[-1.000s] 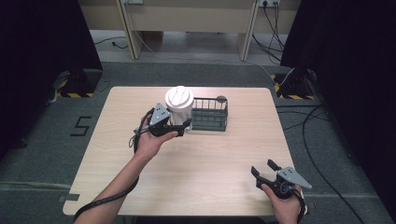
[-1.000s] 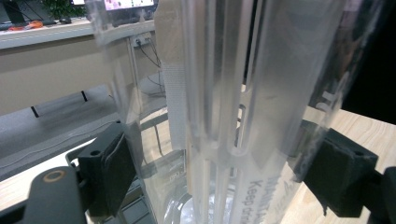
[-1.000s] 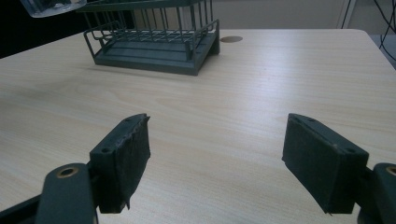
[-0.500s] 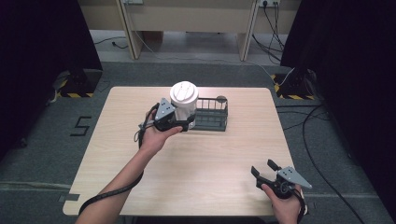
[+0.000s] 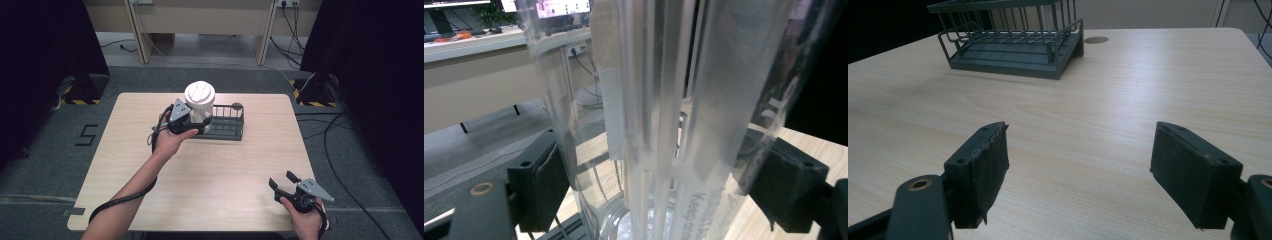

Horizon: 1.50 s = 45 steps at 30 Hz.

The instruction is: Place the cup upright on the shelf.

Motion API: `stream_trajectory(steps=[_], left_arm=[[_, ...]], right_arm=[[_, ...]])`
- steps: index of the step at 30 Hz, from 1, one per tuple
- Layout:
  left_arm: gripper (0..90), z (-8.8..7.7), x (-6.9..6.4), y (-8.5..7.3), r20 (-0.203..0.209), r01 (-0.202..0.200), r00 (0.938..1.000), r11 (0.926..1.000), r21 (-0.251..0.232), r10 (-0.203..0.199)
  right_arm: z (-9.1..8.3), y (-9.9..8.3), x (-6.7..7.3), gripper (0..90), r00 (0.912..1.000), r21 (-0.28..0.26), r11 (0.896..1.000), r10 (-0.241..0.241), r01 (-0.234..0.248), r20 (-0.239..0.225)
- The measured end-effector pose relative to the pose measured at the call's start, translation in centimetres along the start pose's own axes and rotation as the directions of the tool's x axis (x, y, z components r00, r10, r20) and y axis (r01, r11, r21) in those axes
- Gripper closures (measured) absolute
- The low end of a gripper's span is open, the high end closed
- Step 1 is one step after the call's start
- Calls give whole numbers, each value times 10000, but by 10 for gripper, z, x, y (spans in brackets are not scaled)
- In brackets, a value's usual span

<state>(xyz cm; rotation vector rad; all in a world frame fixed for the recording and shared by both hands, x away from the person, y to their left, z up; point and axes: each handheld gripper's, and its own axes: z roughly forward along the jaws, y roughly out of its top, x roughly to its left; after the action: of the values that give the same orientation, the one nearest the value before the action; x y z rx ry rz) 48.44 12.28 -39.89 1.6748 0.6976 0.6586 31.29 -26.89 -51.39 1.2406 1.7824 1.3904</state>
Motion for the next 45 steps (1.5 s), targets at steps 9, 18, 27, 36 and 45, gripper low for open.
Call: stream_trajectory(steps=[9, 18, 27, 36, 45], left_arm=[[181, 10, 2, 2, -65, 114, 9999, 9999, -51, -115], [181, 20, 7, 5, -326, 159, 9993, 9999, -34, -160], [180, 33, 13, 9, -542, 211, 9983, 9998, 14, -209], [180, 50, 17, 9, -783, 409, 9961, 9991, 121, -398], [180, 62, 17, 4, -910, 589, 9943, 9977, 326, -557]], right_arm=[[0, 0, 0, 238, 10000, 38, 10000, 47, -47, -31], [0, 0, -1, 237, 9999, 72, 9999, 94, -93, -36], [1, 0, 0, 237, 9999, 126, 9999, 116, -115, -56], [1, 0, -1, 236, 9999, 164, 9998, 80, -78, -109], [1, 0, 0, 236, 9998, 192, 9998, 103, -101, -145]])
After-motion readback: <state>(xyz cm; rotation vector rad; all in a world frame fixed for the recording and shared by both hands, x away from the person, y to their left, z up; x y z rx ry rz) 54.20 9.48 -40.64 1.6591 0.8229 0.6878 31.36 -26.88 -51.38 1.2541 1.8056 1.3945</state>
